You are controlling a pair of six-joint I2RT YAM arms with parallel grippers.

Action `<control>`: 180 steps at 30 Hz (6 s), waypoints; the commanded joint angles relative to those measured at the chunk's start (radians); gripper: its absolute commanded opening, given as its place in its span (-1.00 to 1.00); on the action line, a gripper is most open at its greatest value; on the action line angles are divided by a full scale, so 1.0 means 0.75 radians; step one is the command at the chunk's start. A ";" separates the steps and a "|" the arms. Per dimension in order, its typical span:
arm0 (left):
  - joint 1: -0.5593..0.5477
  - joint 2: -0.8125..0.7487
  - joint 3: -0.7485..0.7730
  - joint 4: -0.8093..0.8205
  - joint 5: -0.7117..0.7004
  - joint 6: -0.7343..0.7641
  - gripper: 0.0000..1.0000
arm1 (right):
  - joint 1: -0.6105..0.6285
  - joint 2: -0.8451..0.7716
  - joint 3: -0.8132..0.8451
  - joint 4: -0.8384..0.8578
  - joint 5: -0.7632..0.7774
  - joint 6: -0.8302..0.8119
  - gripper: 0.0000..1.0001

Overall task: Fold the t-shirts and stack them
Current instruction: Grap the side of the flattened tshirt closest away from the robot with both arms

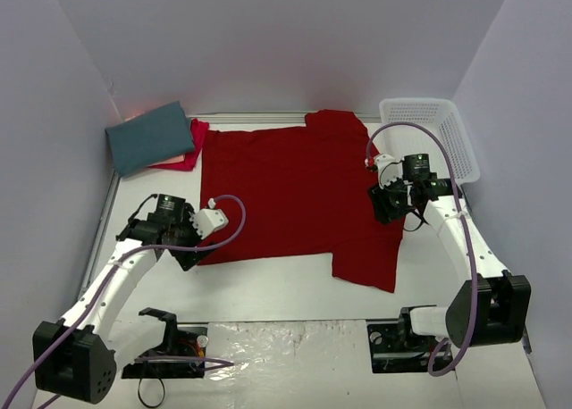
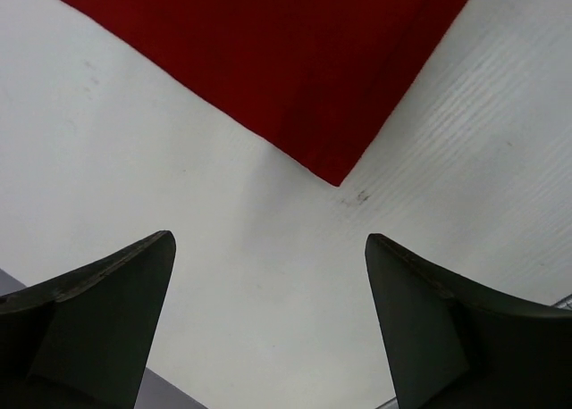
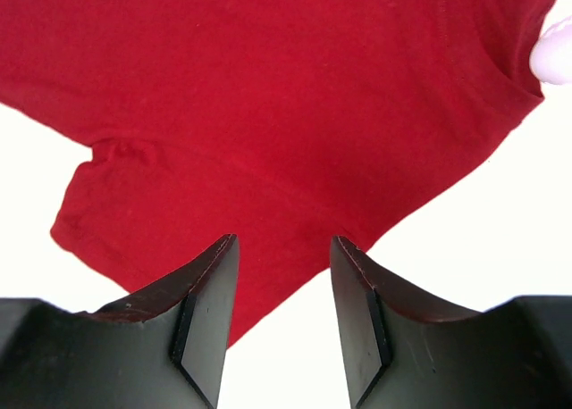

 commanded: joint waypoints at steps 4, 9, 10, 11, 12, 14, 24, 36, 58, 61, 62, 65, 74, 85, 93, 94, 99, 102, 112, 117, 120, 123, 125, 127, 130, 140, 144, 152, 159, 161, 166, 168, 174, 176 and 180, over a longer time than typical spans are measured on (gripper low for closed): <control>-0.143 -0.001 -0.076 -0.048 -0.083 0.014 0.73 | -0.037 -0.022 -0.043 0.090 -0.003 0.054 -0.17; -0.180 0.046 -0.066 -0.036 -0.093 0.024 0.72 | -0.056 -0.053 -0.067 0.121 0.021 0.067 -0.17; -0.186 0.068 -0.070 -0.023 -0.097 0.022 0.72 | -0.056 -0.053 -0.071 0.125 0.021 0.067 -0.16; -0.196 0.076 -0.074 -0.015 -0.101 0.022 0.71 | -0.056 -0.049 -0.071 0.125 0.021 0.067 -0.16; -0.199 0.087 -0.082 -0.005 -0.101 0.024 0.72 | -0.058 -0.049 -0.073 0.125 0.023 0.065 -0.16; -0.207 0.109 -0.088 0.009 -0.097 0.034 0.71 | -0.060 -0.041 -0.075 0.129 0.030 0.067 -0.16; -0.240 0.195 -0.086 0.056 -0.136 0.055 0.58 | -0.074 -0.033 -0.079 0.133 0.030 0.065 -0.16; -0.256 0.361 -0.039 0.093 -0.140 0.061 0.26 | -0.076 -0.006 -0.079 0.133 0.036 0.065 -0.16; -0.268 0.463 0.002 0.095 -0.093 0.067 -0.05 | -0.076 -0.002 -0.081 0.133 0.040 0.056 -0.17; -0.268 0.490 0.002 0.081 -0.081 0.075 -0.10 | -0.076 -0.004 -0.084 0.133 0.038 0.054 -0.17; -0.268 0.496 0.004 0.079 -0.079 0.073 -0.12 | -0.076 -0.004 -0.084 0.133 0.038 0.054 -0.17; -0.268 0.512 0.010 0.073 -0.081 0.079 -0.12 | -0.076 -0.004 -0.084 0.135 0.038 0.054 -0.17; -0.270 0.577 0.016 0.081 -0.081 0.069 -0.21 | -0.076 -0.018 -0.086 0.133 0.030 0.048 -0.17; -0.274 0.629 0.026 0.087 -0.075 0.055 -0.95 | -0.078 -0.014 -0.086 0.133 0.034 0.048 -0.17; -0.268 0.590 0.073 0.146 -0.236 -0.060 -0.95 | -0.074 0.025 -0.079 0.133 0.028 0.048 -0.17; -0.262 0.582 0.081 0.163 -0.255 -0.082 -0.95 | -0.070 0.051 -0.073 0.125 0.030 0.050 -0.20; -0.242 0.602 0.165 0.183 -0.349 -0.140 -0.95 | 0.009 0.231 0.004 0.078 0.099 0.007 -0.49; -0.213 0.633 0.218 0.175 -0.363 -0.164 -0.95 | 0.042 0.380 0.080 0.040 0.148 -0.017 -1.00; -0.084 0.627 0.321 0.128 -0.322 -0.203 -0.95 | 0.128 0.689 0.272 0.009 0.187 -0.021 -1.00; -0.062 0.602 0.335 0.120 -0.333 -0.211 -0.95 | 0.157 0.824 0.356 0.007 0.214 -0.005 -1.00; -0.047 0.596 0.343 0.124 -0.345 -0.215 -0.95 | 0.173 0.888 0.405 0.003 0.216 0.001 -1.00; -0.041 0.596 0.341 0.132 -0.365 -0.219 -0.95 | 0.187 0.947 0.460 0.000 0.218 0.009 -1.00; -0.033 0.596 0.343 0.142 -0.369 -0.220 -0.95 | 0.192 0.988 0.501 -0.004 0.218 0.013 -1.00; -0.025 0.598 0.345 0.155 -0.384 -0.224 -0.95 | 0.204 1.014 0.530 -0.012 0.220 0.013 -1.00; -0.004 0.610 0.360 0.165 -0.420 -0.236 -0.95 | 0.216 1.057 0.593 -0.036 0.230 0.009 -1.00; 0.084 0.641 0.427 0.187 -0.476 -0.254 -0.95 | 0.279 1.152 0.800 -0.147 0.232 -0.011 -1.00; 0.088 0.643 0.441 0.173 -0.476 -0.256 -0.95 | 0.308 1.150 0.841 -0.177 0.212 -0.021 -1.00; 0.088 0.612 0.435 0.161 -0.433 -0.256 -0.95 | 0.318 0.968 0.796 -0.247 0.214 -0.044 -1.00; 0.088 0.549 0.405 0.169 -0.376 -0.279 -0.95 | 0.322 0.714 0.608 -0.341 0.189 -0.109 -0.55; 0.088 0.535 0.392 0.181 -0.382 -0.289 -0.95 | 0.329 0.667 0.500 -0.347 0.195 -0.130 -0.53; 0.088 0.555 0.394 0.218 -0.455 -0.344 -0.95 | 0.378 0.514 0.318 -0.388 0.189 -0.181 -0.48; 0.090 0.549 0.382 0.257 -0.482 -0.361 -0.95 | 0.408 0.471 0.256 -0.415 0.183 -0.199 -0.44; 0.106 0.537 0.364 0.308 -0.564 -0.365 -0.95 | 0.508 0.448 0.152 -0.498 0.169 -0.246 -0.44; 0.110 0.537 0.372 0.304 -0.570 -0.369 -0.95 | 0.572 0.446 0.129 -0.523 0.163 -0.254 -0.44; 0.118 0.543 0.376 0.294 -0.570 -0.373 -0.95 | 0.674 0.454 0.084 -0.535 0.162 -0.246 -0.43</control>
